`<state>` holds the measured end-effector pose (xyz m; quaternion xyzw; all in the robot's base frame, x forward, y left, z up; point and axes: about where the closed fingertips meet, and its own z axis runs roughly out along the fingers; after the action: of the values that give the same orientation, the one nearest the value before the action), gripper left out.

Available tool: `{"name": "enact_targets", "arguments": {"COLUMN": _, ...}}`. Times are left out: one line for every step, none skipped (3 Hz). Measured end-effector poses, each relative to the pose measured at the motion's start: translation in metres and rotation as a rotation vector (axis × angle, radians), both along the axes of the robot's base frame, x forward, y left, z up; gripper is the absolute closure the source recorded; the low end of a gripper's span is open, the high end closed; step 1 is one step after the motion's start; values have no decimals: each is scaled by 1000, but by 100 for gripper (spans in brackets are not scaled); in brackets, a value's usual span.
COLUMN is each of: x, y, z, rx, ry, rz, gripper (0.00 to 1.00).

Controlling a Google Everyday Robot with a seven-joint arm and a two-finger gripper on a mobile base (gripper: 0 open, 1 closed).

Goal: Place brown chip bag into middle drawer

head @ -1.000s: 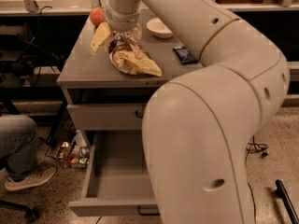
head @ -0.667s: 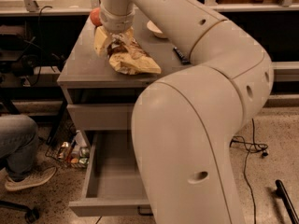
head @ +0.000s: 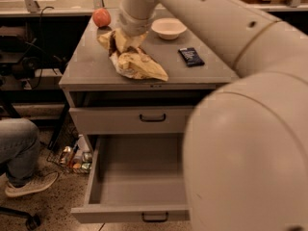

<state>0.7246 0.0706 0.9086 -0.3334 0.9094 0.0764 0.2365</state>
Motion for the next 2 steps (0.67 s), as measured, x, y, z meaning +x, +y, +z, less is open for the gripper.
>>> {"name": "enact_targets", "arguments": {"x": -31, "y": -26, "z": 15, "rx": 32, "ry": -87, "rz": 44, "gripper": 100}}
{"name": "enact_targets", "arguments": {"x": -81, "y": -73, "z": 29, "rx": 55, "ry": -158, "rz": 54, "gripper": 100}}
